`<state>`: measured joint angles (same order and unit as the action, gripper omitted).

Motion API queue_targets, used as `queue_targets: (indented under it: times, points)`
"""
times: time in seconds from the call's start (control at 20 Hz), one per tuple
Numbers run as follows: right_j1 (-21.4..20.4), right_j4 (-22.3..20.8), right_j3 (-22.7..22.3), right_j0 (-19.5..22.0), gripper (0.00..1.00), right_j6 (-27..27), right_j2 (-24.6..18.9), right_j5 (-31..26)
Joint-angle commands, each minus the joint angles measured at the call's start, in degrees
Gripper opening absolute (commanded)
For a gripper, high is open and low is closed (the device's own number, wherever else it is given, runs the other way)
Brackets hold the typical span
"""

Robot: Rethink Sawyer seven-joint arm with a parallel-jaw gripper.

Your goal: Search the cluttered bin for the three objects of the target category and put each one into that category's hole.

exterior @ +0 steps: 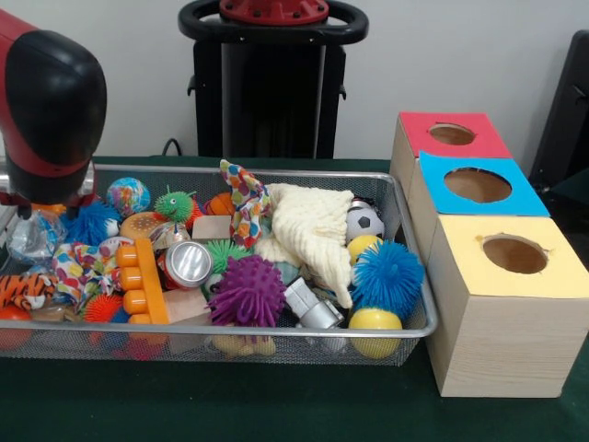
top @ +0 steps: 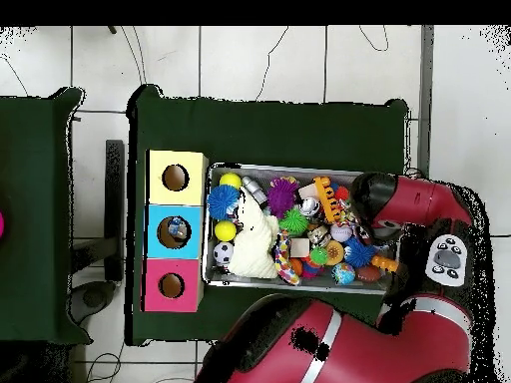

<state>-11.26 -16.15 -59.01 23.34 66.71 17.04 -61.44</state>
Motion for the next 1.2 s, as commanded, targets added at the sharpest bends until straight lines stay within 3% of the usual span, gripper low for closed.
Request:
queue_targets:
  times: [0.05,0.6,0.95,1.2]
  points:
    - [2.08,1.15,-4.84,1.65,1.00,1.32,-8.75,3.77]
    - [4.10,-0.74,-0.91,0.88,1.00,3.74,-7.21,4.56]
    - [3.20,-1.20,-2.59,0.35,1.00,4.54,-6.61,6.49]
    - [3.30,-1.45,-3.38,0.29,1.00,6.00,-6.79,11.01]
